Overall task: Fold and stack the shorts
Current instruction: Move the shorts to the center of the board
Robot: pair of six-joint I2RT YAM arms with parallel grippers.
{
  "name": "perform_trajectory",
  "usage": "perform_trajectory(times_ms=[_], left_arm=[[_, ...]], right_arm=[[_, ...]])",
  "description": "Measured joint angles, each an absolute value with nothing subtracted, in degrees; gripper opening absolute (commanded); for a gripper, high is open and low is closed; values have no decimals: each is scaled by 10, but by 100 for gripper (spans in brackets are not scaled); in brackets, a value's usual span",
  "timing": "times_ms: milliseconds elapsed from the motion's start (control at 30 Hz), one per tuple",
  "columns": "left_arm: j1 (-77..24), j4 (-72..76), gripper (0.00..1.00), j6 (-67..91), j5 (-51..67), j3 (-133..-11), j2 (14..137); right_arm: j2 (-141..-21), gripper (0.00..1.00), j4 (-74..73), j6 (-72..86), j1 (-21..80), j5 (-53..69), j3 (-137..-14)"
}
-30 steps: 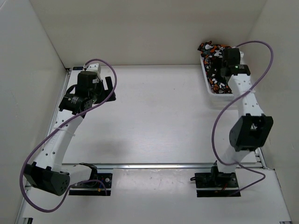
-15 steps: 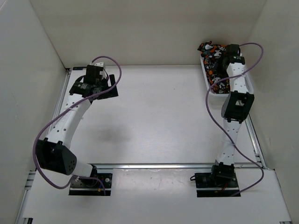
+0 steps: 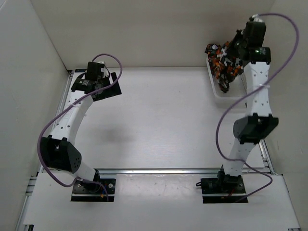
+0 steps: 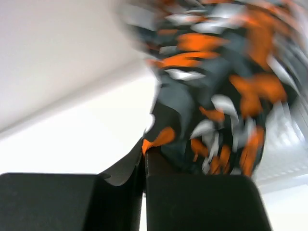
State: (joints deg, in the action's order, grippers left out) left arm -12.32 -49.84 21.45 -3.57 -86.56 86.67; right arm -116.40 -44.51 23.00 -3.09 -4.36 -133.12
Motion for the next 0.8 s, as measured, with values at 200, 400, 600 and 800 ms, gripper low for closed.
perform_trajectory(times_ms=[200,400,600,800], left_arm=[[-43,-545,99,245,-1,-904,863],[20,-583,99,249,14,-944,830],[24,-590,99,242,37,-935,763],[-19,-579,91,227,79,-862,740]], right_arm=[[-948,1,-409,203,79,47,-1329],[-800,1,-374,187,195,88,-1152],[-804,85,-359,201,257,72,-885],[-885,71,-407,217,187,22,-806]])
